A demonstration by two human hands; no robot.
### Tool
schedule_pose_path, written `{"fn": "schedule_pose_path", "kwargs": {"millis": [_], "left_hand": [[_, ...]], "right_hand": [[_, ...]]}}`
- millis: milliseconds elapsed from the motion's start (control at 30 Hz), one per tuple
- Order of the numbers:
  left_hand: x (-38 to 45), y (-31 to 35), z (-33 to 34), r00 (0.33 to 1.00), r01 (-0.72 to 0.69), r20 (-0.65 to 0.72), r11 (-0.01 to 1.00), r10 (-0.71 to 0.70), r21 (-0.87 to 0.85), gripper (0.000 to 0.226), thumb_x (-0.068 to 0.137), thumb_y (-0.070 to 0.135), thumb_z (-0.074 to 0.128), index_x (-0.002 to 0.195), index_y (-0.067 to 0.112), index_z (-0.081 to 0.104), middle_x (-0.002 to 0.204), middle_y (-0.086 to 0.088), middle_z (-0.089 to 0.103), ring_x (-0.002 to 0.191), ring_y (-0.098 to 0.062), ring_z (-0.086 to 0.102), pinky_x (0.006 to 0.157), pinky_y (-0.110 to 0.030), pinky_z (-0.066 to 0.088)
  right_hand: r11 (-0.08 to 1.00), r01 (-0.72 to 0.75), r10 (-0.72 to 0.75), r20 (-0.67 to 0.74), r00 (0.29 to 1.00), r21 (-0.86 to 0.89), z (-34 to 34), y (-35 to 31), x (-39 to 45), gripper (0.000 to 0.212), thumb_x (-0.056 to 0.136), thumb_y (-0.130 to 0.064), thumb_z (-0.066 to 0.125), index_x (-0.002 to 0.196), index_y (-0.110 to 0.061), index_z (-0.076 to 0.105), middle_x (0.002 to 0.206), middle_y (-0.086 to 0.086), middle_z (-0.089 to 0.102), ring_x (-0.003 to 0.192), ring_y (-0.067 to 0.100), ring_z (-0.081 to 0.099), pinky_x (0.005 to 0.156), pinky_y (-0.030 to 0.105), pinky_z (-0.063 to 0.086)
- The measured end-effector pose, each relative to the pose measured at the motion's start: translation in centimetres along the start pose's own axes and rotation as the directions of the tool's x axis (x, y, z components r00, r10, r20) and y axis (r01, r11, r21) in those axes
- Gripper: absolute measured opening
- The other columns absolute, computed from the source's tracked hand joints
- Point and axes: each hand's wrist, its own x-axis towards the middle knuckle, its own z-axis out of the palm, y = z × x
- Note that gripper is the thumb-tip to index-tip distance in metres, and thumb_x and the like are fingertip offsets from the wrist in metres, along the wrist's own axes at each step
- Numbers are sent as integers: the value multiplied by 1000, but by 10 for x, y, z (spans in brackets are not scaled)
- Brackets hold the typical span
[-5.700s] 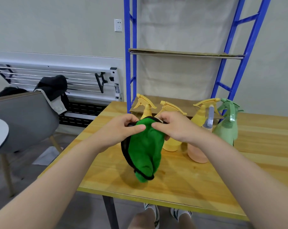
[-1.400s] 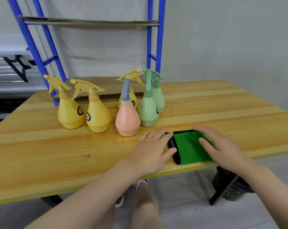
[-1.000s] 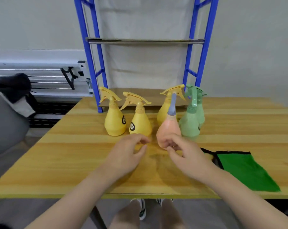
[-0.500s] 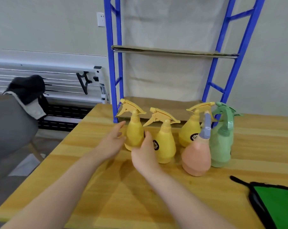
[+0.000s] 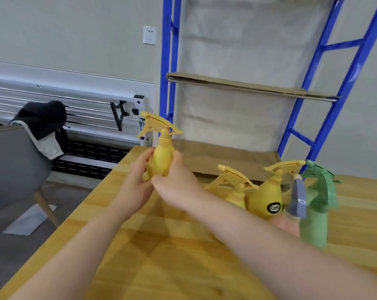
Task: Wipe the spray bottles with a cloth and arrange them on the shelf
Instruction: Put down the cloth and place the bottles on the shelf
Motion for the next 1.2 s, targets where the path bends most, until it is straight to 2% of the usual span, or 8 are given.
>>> {"fn": "schedule_pose_path", "kwargs": {"millis": [133, 267, 367, 467, 700, 800, 1000, 1200], "left_hand": [[22, 13, 14, 996, -61, -61, 996, 57, -68, 62, 84, 18, 69, 132, 46, 42, 135, 22, 49, 130, -8, 46, 109, -48, 40], [47, 19, 40, 996, -86, 11, 993, 88, -85, 60, 91, -3, 61, 133, 33, 39, 125, 23, 49, 107, 24, 46, 92, -12, 45], [68, 17, 59, 995, -80, 54, 996, 81, -29, 61, 91, 4, 64, 139, 30, 37, 132, 13, 48, 122, 4, 46, 103, -28, 44], [87, 8, 78, 998, -53, 51, 995, 48, 85, 66, 90, 17, 67, 142, 36, 32, 138, 9, 45, 128, -12, 44, 104, -45, 45], [133, -10, 104, 1000, 19, -27, 974, -14, 225, 65, 91, 17, 65, 145, 30, 31, 139, -3, 45, 124, -21, 50, 101, -43, 47], [150, -20, 108, 998, 61, -19, 965, -58, 256, 66, 93, 16, 63, 147, 29, 28, 141, -5, 43, 126, -24, 48, 101, -41, 46], [170, -41, 111, 993, 112, -3, 949, -117, 296, 66, 95, 19, 59, 149, 26, 21, 146, -7, 40, 132, -27, 43, 105, -49, 42], [181, -46, 110, 990, 137, -5, 946, -142, 293, 68, 97, 18, 57, 152, 22, 18, 149, -8, 40, 135, -28, 42, 100, -39, 40]], "right_hand": [[989, -15, 16, 9, 1000, -150, -56, -21, 20, 67, 92, -25, 54, 149, -19, 18, 106, 4, 56, 83, 20, 56, 59, 28, 41], [979, -66, 88, 104, 991, -193, -103, -23, 53, 40, 96, -19, 51, 135, -17, 46, 101, 10, 61, 87, 16, 62, 74, 28, 56], [973, -162, 188, 160, 969, -162, -133, -11, 81, 44, 99, -27, 56, 139, -10, 46, 119, 24, 61, 112, 27, 64, 98, 34, 53], [967, -241, 254, 198, 947, -86, -150, 2, 101, 56, 97, -31, 61, 145, -10, 40, 131, 29, 55, 115, 30, 62, 102, 36, 50], [980, -196, 194, 61, 979, 30, -144, 32, 155, 4, 96, -15, 56, 97, -13, 53, 104, 13, 60, 99, 25, 64, 89, 32, 55], [977, -207, 204, 59, 977, 54, -139, 35, 174, 16, 96, -15, 55, 109, -9, 48, 100, 12, 60, 101, 26, 64, 88, 32, 55], [966, -242, 234, 102, 967, 85, -123, 50, 201, 39, 94, -15, 57, 130, -6, 45, 126, 13, 52, 116, 30, 60, 96, 36, 53], [965, -261, 253, 255, 933, -4, -120, 55, 205, 44, 96, -17, 58, 138, -10, 46, 142, 4, 49, 114, 19, 54, 102, 32, 46]]}}
